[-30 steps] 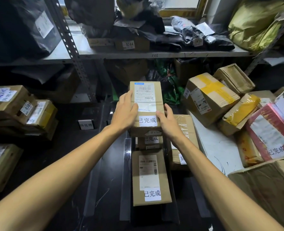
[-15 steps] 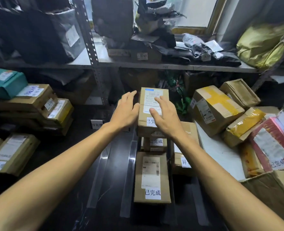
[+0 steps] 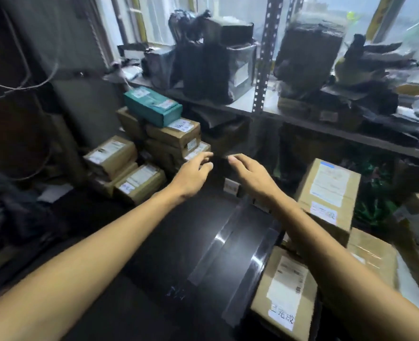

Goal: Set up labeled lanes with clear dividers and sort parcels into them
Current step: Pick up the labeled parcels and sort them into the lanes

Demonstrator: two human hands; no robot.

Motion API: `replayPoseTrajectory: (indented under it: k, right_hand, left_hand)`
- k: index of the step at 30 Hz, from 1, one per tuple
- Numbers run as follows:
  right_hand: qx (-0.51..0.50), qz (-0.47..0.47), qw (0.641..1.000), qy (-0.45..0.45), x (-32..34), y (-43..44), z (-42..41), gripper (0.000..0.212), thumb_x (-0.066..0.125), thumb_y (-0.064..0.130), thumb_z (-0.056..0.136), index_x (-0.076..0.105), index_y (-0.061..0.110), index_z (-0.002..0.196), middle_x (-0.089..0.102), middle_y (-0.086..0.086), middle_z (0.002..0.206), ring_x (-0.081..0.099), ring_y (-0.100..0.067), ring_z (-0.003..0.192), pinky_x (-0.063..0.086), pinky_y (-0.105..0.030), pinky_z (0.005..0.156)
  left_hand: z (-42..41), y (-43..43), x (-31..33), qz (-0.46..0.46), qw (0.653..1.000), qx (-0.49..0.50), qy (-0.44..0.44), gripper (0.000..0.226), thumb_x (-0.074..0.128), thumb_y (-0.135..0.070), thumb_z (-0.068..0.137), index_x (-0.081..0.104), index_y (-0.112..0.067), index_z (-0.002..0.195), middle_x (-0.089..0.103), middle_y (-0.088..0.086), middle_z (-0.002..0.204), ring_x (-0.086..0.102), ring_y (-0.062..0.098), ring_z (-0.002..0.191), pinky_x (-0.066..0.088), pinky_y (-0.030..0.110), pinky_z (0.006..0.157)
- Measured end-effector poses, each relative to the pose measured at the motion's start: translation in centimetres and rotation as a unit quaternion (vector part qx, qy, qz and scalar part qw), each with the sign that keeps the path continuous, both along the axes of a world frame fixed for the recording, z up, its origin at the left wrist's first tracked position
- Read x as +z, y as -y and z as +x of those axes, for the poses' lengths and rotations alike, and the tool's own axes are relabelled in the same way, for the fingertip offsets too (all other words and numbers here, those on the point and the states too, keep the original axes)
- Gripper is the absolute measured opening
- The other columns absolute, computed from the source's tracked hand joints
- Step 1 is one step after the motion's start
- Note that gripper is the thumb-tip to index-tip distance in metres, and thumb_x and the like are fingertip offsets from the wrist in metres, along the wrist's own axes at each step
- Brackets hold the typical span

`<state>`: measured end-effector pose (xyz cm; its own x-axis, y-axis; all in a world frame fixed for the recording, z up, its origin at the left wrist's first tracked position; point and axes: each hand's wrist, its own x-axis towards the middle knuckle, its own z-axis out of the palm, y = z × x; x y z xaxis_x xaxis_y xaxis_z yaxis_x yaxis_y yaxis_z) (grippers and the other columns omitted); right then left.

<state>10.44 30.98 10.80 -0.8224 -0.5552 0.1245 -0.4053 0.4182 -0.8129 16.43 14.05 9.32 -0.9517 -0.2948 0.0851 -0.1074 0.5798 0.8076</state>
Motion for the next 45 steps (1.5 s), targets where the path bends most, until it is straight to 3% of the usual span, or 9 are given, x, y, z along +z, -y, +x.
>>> replayPoseTrajectory:
  k: [4,9,14,18,26,31,35,38,45]
  right_hand:
    - [0.076,0.003,0.997,-0.013,0.9,8.4,1.5,0.034,0.046,0.035,0.105,0.067,0.013,0.119,0.068,0.002,0.111,0.059,-0.012,0.104,0.04,-0.025,0.086]
    - [0.147,0.009,0.988,-0.043,1.2,18.0,3.5,0.033,0.047,0.034,0.105,0.065,0.016,0.125,0.066,0.004,0.118,0.056,-0.007,0.109,0.041,-0.024,0.093]
    - [0.141,0.025,0.989,-0.048,0.9,24.8,3.6,0.031,0.051,0.037,0.102,0.065,0.021,0.126,0.067,0.004,0.123,0.057,-0.006,0.109,0.04,-0.022,0.091]
    - [0.106,0.033,0.993,-0.036,0.1,27.9,2.0,0.029,0.053,0.037,0.101,0.064,0.023,0.125,0.067,0.005,0.122,0.059,-0.008,0.109,0.042,-0.022,0.091]
    - [0.033,0.036,0.998,-0.03,-1.4,32.7,-5.1,0.03,0.056,0.032,0.099,0.064,0.019,0.126,0.068,0.001,0.122,0.063,-0.013,0.111,0.048,-0.032,0.096]
    - [-0.046,0.024,0.998,-0.025,-2.4,37.0,-11.9,0.034,0.061,0.03,0.097,0.064,0.014,0.126,0.067,-0.004,0.124,0.057,-0.011,0.11,0.038,-0.021,0.087]
    - [-0.099,0.017,0.994,-0.05,-2.7,40.1,-15.8,0.037,0.068,0.028,0.093,0.064,0.011,0.125,0.063,-0.009,0.129,0.051,-0.024,0.124,0.03,-0.021,0.095]
    - [-0.125,0.043,0.988,-0.083,-3.3,41.1,-17.4,0.051,0.074,0.03,0.088,0.058,0.014,0.134,0.052,-0.011,0.14,0.036,-0.029,0.136,0.024,-0.027,0.11]
    - [-0.208,0.143,0.967,-0.038,-4.0,42.3,-21.7,0.107,0.084,0.047,0.073,0.02,0.033,0.158,0.0,-0.018,0.166,0.005,-0.038,0.151,0.013,-0.046,0.122]
  left_hand:
    - [4.2,7.9,1.3,-0.027,0.997,0.073,-0.018,0.029,0.046,-0.015,0.1,0.064,-0.013,0.124,0.064,0.005,0.128,0.055,0.019,0.121,0.039,0.032,0.107]
    - [9.2,17.7,1.4,-0.013,0.991,0.133,-0.011,0.026,0.046,-0.017,0.1,0.068,-0.021,0.112,0.068,0.001,0.116,0.058,0.012,0.108,0.042,0.018,0.085]
    - [10.4,25.7,0.6,-0.032,0.992,0.122,-0.005,0.025,0.047,-0.023,0.1,0.068,-0.028,0.112,0.065,-0.012,0.119,0.055,0.005,0.114,0.041,0.024,0.095]
    - [7.7,29.3,0.0,-0.028,0.997,0.066,0.006,0.025,0.047,-0.026,0.1,0.067,-0.032,0.115,0.064,-0.015,0.12,0.053,-0.001,0.114,0.036,0.011,0.091]
    - [-1.9,34.2,-1.1,0.019,1.0,-0.024,-0.004,0.034,0.048,-0.033,0.09,0.066,-0.032,0.118,0.068,-0.008,0.116,0.06,0.007,0.113,0.046,0.033,0.103]
    - [-9.4,39.8,-1.6,0.023,0.999,-0.037,0.019,0.031,0.05,-0.029,0.094,0.064,-0.031,0.122,0.067,-0.006,0.12,0.058,0.009,0.116,0.046,0.035,0.105]
    - [-15.8,44.0,-0.6,0.071,0.997,-0.014,-0.006,0.028,0.048,-0.016,0.099,0.064,-0.022,0.121,0.065,-0.004,0.119,0.059,0.006,0.11,0.046,0.026,0.098]
    - [-19.6,45.8,-0.2,0.065,0.997,0.002,-0.039,0.027,0.047,-0.009,0.099,0.063,-0.014,0.12,0.062,-0.001,0.117,0.057,-0.002,0.102,0.044,0.01,0.088]
    - [-25.4,49.8,-2.8,0.032,0.995,0.057,-0.071,0.03,0.056,-0.012,0.094,0.059,-0.021,0.123,0.047,0.003,0.133,0.043,0.019,0.128,0.043,0.039,0.108]
